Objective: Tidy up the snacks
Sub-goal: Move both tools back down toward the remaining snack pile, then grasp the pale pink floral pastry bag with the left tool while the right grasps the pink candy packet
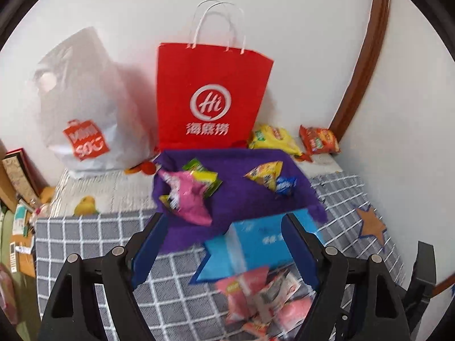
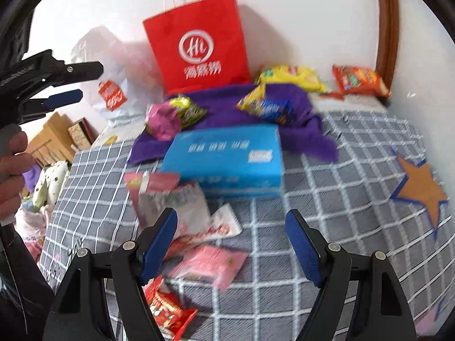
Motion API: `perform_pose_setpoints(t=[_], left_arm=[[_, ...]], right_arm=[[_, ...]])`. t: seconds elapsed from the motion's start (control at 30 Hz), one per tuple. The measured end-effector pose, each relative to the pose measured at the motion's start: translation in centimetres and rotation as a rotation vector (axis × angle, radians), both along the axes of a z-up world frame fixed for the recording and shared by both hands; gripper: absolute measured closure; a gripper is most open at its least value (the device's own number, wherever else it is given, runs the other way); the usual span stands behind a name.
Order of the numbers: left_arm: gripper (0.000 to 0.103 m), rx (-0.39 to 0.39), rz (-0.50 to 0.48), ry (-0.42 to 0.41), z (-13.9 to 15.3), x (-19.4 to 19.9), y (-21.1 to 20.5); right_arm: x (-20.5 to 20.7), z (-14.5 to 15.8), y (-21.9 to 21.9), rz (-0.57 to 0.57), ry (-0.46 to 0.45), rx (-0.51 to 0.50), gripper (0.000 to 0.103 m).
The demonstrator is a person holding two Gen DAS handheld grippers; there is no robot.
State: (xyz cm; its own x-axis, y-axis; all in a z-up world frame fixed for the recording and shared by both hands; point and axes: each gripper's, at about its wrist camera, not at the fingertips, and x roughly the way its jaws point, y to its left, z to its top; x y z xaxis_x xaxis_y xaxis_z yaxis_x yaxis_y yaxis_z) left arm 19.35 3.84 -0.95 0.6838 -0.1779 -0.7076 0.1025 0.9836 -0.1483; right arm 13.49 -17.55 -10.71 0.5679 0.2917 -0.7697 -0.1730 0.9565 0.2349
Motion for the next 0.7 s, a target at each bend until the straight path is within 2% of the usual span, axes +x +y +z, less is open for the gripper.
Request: perform_pose_setpoints(t=[0.17,0.33,0.4,0.5,0.53,0.6,0.63,0.7], left_arm=[[0.022,0.030,-0.001,0.047,-2.2,-1.8,1.0],[0.022,0.021,0.034,0.073,-4.3,-3.3,2.4],[0.022,0.016,0.055,0.080,-5.0,-3.7,2.8],[0.022,0.006,0.054,0.102,-6.4,-4.3,3.0],[0.022,0.004,0.055,0.106,-6.7,-4.5,3.0],[0.022,0.002,0.059,0.118,-7.5,-4.8,3.1],[0.022,0.002,0.059,0.122,-7.8,-4.9,3.0],[0.023,0.002,0.057,0.126,-8.3,-5.1,2.7]], right_arm=[[-0.1,-3.2,2.2,0.049,0.083,-0.038,0.035],[0.0,-6.0,3.0,0.052,0.148,-0.012,0.036],[-0.4,-7.0,3.7,0.059,0.138,-0.068,0.036],[-1.3,-7.2,4.6,0.079,0.061,-0.144,0.037],[-1.5,-7.3,4.6,0.075,0.046,-0.142,0.040],[-1.7,-7.3,4.4,0.072,0.023,-0.144,0.053],[-1.8,-7.2,4.2,0.080,0.013,-0.141,0.063],[-1.6,-7.1,3.7,0.104,0.007,-0.118,0.068]])
